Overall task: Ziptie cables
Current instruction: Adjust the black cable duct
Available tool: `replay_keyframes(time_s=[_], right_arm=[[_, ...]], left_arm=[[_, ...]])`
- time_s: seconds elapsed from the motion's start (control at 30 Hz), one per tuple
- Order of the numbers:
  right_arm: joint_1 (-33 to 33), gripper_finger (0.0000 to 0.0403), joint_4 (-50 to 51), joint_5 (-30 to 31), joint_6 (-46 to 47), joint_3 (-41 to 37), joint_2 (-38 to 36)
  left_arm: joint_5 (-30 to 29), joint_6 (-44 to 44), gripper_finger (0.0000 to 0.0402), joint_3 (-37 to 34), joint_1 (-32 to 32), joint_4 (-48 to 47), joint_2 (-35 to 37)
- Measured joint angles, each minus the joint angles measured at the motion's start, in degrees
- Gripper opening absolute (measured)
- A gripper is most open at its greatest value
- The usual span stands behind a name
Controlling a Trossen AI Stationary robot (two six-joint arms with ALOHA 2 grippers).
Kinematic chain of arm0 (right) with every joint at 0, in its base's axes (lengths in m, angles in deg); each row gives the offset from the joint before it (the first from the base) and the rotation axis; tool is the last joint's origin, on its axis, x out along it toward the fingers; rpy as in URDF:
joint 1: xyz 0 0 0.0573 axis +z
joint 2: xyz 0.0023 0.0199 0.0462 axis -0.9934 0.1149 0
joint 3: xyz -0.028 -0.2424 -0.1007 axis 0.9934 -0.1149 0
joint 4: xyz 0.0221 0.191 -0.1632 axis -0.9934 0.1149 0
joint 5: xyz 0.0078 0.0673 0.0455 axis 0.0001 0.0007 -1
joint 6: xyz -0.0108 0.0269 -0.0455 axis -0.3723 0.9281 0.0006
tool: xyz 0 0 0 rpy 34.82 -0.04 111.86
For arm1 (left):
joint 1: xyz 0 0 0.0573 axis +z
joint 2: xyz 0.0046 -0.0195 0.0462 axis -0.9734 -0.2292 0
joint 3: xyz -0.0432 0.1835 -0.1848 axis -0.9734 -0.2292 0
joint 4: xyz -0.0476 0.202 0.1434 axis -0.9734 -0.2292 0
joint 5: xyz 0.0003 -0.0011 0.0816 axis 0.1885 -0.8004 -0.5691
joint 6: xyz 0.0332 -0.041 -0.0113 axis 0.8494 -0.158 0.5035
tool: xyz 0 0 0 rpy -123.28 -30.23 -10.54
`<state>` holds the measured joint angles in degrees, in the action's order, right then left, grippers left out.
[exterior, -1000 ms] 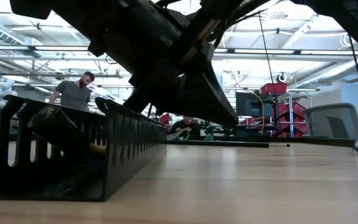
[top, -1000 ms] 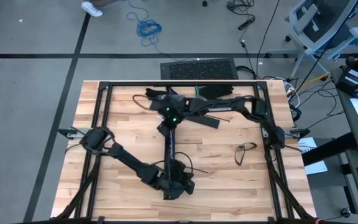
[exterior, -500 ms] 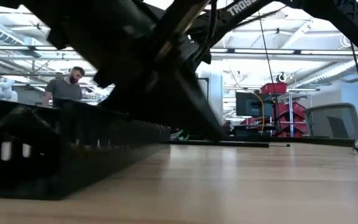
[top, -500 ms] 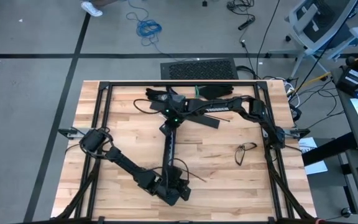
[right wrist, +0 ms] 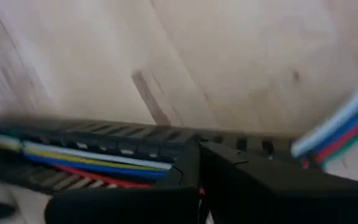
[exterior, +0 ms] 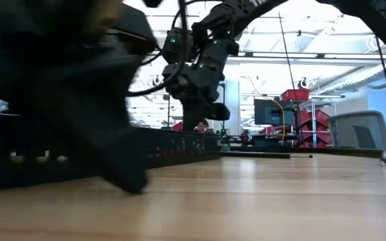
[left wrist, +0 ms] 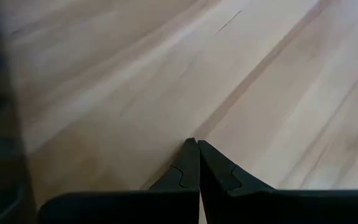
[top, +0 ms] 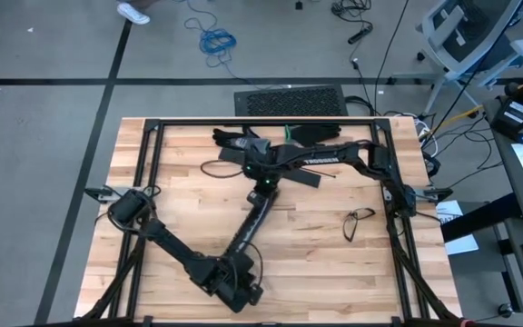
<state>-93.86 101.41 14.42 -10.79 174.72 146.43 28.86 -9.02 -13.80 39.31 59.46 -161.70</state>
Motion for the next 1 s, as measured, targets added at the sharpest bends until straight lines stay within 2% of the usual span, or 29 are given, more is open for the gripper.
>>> replay_keyframes(time_s=[0.33,0.73,0.83,1.0], right_arm=[[1.85,0.0000,13.44,1.67,-2.94,-0.22,-3.64],[10.04,0.0000,21.19,0.17,-0.65,-0.17,-4.50],[11.82,0.0000,20.31,1.56,0.98,-0.17,-6.51],[9.97,0.0000,9.57,11.18,4.94,-0.01,-11.01]], left_arm=[[0.86,0.41,0.0000,-0.13,-2.49,-26.26,5.35],[0.91,7.85,0.0000,-0.79,-5.22,-42.96,5.68],[0.44,9.05,0.0000,-0.79,-6.40,-48.59,5.68],[-3.97,10.40,0.0000,-0.79,-9.19,-53.10,6.34]])
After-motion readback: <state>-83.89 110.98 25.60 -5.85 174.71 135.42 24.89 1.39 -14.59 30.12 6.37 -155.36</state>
